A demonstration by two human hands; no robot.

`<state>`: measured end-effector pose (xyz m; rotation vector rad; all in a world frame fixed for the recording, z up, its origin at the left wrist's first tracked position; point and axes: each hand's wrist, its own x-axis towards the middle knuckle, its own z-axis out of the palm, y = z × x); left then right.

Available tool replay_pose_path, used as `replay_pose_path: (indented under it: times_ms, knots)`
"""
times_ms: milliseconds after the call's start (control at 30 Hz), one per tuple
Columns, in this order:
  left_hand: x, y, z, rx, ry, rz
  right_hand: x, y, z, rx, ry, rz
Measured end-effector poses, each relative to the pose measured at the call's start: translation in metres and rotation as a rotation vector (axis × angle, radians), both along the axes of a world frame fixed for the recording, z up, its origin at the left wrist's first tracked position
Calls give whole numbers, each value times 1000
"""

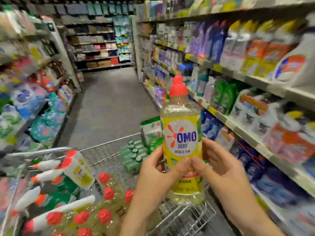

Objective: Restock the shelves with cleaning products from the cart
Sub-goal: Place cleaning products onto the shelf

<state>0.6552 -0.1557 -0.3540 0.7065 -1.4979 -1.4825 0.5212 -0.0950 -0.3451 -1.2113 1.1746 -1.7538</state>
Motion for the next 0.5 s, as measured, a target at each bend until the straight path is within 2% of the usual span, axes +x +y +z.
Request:
replay_pose_path:
  times_ms: [233,500]
  knots:
    - [-84,53,6,9,66,-330,-48,94,14,5,72,-381]
    - [-175,162,38,-131,13,-679,-111,231,25,-71,22,-727]
